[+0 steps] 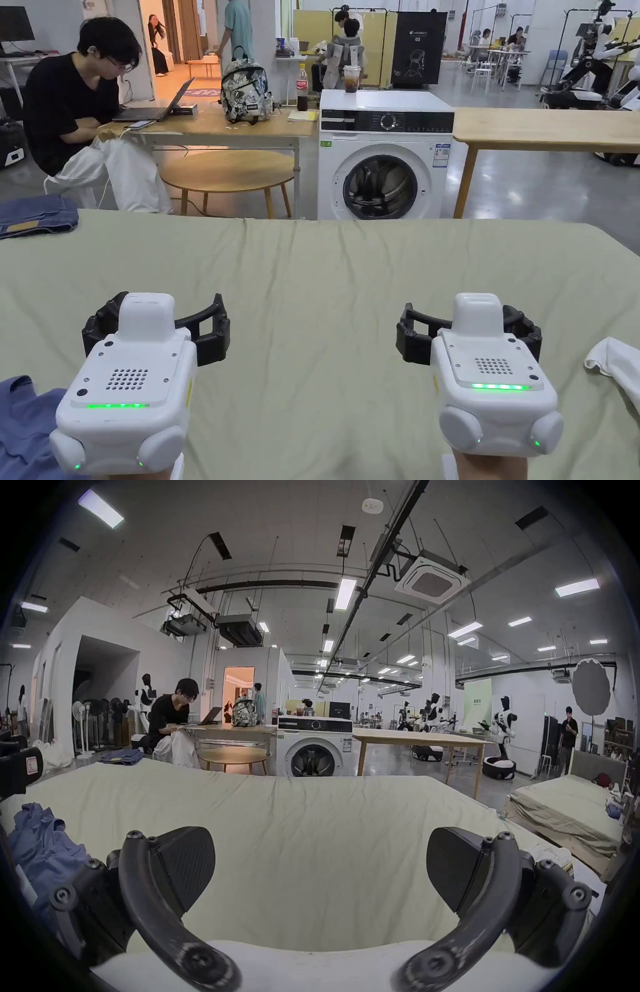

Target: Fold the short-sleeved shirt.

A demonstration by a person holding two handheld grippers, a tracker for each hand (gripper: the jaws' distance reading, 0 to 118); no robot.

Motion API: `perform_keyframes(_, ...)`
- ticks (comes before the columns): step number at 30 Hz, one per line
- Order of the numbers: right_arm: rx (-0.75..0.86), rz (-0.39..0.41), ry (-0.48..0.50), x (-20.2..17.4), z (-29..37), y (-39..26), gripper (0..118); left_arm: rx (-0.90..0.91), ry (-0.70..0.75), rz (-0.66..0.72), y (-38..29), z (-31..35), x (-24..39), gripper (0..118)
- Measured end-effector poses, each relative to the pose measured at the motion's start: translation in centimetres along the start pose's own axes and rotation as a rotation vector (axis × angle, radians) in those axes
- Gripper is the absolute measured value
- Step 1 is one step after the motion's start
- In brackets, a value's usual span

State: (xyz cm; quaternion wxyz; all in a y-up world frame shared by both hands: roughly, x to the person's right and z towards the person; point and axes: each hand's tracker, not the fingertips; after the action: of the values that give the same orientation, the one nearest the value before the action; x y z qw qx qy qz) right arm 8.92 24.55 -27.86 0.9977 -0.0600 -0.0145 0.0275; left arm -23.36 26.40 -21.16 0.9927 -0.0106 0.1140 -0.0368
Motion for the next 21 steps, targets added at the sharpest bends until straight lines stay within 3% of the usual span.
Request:
perform_keyframes(3, -0.038, 0.064, -0.026, -0.4, 0.0, -0.2, 118, -0.015, -0.002, 0.003, -0.1, 0.0, -0.1, 107)
perform_keyframes(5, -0.054, 0.017, -0.030, 0.0, -0.2, -0.3, 118, -0.050, -0.018, 0.071, -0.1, -0.2, -0.7, 107)
perform_keyframes(7, -0.088, -0.181, -0.009, 1.2, -0.3, -0.1, 118, -0.069, -0.061, 0.264, -0.4, -0.6, -2.2, 107)
perform_keyframes(10, -0.118, -0.551, 0.044, 3.7, -0.5, 0.0, 118, -0.088, -0.128, 0.677, -1.3, -1.2, -5.2, 107)
perform_keyframes(11, -0.119, -0.604, 0.045, 4.0, -0.7, 0.0, 118, -0.088, -0.119, 0.774, -1.7, -1.3, -5.8, 107)
perform_keyframes(12, -0.123, -0.606, 0.037, 4.1, -0.8, 0.1, 118, -0.096, -0.089, 0.814, -1.9, -1.4, -6.0, 106)
perform_keyframes(13, -0.116, -0.548, 0.032, 3.9, -0.6, 0.5, 118, -0.110, -0.068, 0.765, -1.5, -1.5, -5.7, 106)
perform_keyframes(14, -0.092, -0.415, 0.033, 3.4, -0.6, 0.9, 118, -0.117, -0.048, 0.653, -1.1, -1.6, -5.1, 106)
perform_keyframes(15, -0.057, -0.227, 0.032, 2.4, -0.5, 1.3, 118, -0.118, -0.033, 0.460, -0.4, -1.6, -3.9, 106)
perform_keyframes(19, 0.170, 0.681, -0.038, -2.3, 0.3, 0.3, 118, -0.069, 0.048, -0.413, -0.3, -1.4, 2.3, 106)
perform_keyframes(21, 0.278, 1.030, -0.069, -3.2, 0.6, -1.2, 118, -0.008, 0.090, -0.758, -1.7, -1.3, 4.0, 106)
